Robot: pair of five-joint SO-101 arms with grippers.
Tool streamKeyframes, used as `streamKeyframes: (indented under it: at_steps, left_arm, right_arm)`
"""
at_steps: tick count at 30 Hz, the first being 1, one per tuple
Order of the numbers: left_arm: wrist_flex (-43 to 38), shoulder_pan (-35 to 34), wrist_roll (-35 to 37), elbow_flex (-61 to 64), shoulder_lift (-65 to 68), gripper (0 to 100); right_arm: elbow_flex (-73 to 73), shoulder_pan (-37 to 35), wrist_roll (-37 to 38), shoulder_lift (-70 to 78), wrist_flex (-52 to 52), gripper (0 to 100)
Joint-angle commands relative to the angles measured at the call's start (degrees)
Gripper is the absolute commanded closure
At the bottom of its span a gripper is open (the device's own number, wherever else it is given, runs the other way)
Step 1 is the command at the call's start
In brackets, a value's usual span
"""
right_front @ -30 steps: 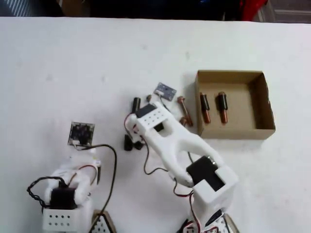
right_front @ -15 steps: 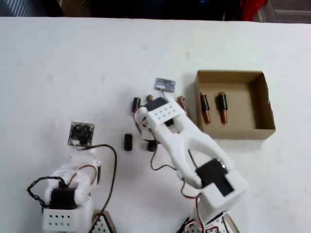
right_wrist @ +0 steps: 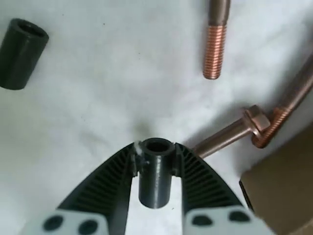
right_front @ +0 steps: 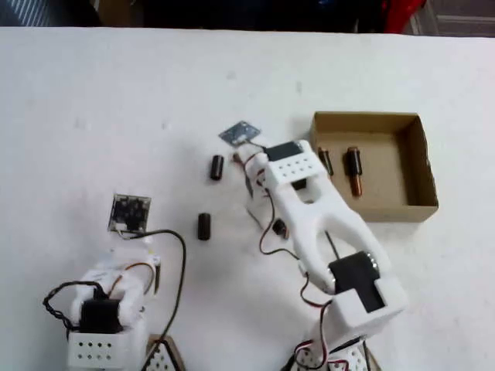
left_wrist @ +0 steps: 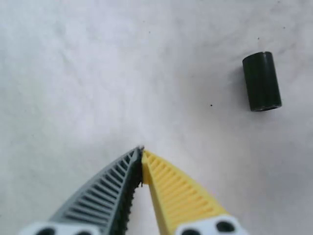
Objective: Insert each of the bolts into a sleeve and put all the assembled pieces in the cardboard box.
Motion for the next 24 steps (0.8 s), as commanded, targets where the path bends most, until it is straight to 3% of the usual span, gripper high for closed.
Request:
streamKeyframes:
  at_steps: [1,4,8,14,18,24]
  left_arm:
    - [0.4,-0.2,-0.2,-0.1,-0.5,98]
    - [0.4,-0.2,-0.2,-0.1,-0.5,98]
    - [0.4,-0.2,-0.2,-0.1,-0.5,98]
    - [0.4,-0.2,-0.2,-0.1,-0.5,98]
    - [0.4,-0.2,-0.2,-0.1,-0.5,98]
    - [0.4,-0.2,-0.2,-0.1,-0.5,98]
  right_arm:
    - [-3.3,1.1,3.3,1.2,-0.1,98.1]
    - [-3.3,1.2,8.8,2.9,-1.4,98.1]
    - [-3.3,0.7,8.9,5.0,-3.7,98.1]
    - [-3.3,-1.0,0.5,3.9,-7.4,98.1]
    - [-3.3,-3.1,-1.1,3.4,-9.5,97.8]
    - [-3.2,-2.8,-0.7,3.9,-9.5,86.1]
